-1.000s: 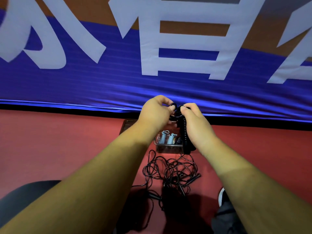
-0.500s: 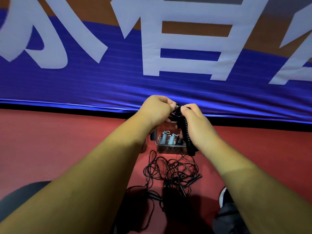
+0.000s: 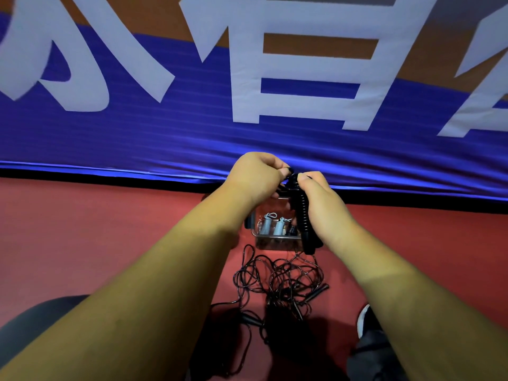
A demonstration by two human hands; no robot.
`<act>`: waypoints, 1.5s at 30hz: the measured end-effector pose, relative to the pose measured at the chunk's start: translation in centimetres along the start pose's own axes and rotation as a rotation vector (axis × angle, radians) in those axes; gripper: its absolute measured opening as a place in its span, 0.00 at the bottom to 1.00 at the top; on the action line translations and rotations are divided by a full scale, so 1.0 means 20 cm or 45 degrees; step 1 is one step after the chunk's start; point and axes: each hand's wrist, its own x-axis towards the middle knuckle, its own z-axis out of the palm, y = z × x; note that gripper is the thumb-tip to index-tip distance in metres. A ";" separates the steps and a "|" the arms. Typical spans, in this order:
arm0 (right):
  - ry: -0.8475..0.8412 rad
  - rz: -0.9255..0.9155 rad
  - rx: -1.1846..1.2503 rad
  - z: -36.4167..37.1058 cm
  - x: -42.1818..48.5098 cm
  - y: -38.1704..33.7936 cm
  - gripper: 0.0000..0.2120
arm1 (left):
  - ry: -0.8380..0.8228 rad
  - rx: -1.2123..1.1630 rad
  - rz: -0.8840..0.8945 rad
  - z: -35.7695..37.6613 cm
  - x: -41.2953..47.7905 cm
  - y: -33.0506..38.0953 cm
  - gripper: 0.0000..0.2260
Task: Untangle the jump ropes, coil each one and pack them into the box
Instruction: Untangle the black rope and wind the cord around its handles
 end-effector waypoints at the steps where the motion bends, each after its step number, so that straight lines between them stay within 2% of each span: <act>1: -0.008 -0.010 0.012 0.00 0.00 0.00 0.10 | -0.002 0.033 0.005 0.00 0.00 0.00 0.05; 12: -0.048 -0.052 0.019 0.01 0.01 0.01 0.18 | -0.082 0.114 0.030 -0.04 -0.01 0.00 0.06; 17: -0.068 -0.104 0.079 0.00 0.01 -0.01 0.15 | -0.210 -0.186 -0.046 -0.05 -0.02 -0.01 0.08; 20: -0.107 -0.097 0.075 -0.01 -0.02 0.00 0.09 | -0.265 -0.296 -0.148 -0.05 -0.01 -0.02 0.09; 24: -0.064 -0.056 0.012 -0.01 -0.02 -0.01 0.14 | -0.289 -0.504 -0.289 -0.02 -0.01 -0.03 0.08; 28: -0.001 -0.066 -0.004 -0.02 -0.01 -0.02 0.10 | -0.290 -0.604 -0.295 0.00 -0.01 -0.04 0.08; 32: 0.026 -0.045 0.014 -0.01 -0.01 -0.04 0.12 | -0.201 -0.593 -0.250 0.01 -0.01 -0.03 0.06; 35: 0.031 -0.051 0.103 -0.01 -0.01 -0.07 0.09 | -0.110 -0.658 -0.208 0.03 -0.02 -0.03 0.09; 40: 0.059 0.007 0.282 0.00 -0.03 -0.12 0.10 | -0.097 -0.861 -0.122 0.06 0.00 -0.01 0.07; 45: 0.029 0.005 0.327 -0.01 -0.04 -0.12 0.11 | -0.078 -0.724 -0.127 0.03 0.00 0.02 0.07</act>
